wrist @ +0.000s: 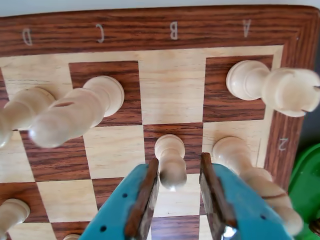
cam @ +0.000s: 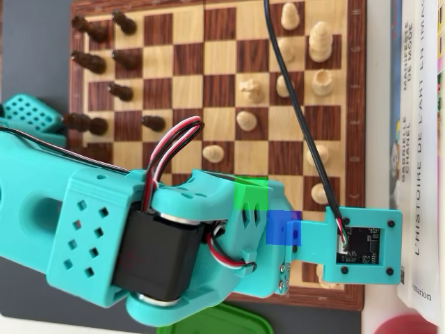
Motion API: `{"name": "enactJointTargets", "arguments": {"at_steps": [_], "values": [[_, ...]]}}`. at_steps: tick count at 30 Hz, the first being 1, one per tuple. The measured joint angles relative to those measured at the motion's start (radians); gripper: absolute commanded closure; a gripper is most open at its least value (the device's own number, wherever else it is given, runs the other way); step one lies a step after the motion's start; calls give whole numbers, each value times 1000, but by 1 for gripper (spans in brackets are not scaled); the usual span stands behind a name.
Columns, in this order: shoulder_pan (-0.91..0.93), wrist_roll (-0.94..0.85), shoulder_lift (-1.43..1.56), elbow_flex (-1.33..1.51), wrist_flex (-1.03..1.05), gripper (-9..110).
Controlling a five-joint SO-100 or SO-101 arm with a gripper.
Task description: Play chess
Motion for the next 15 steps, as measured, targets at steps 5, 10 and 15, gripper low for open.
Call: {"name": "enactJointTargets", "arguments": {"at_steps": [5, 10, 15], "values": [[0, 0, -15, 0, 0, 88], [0, 0, -15, -3, -3, 88], [0, 0, -15, -3, -3, 89]]}}
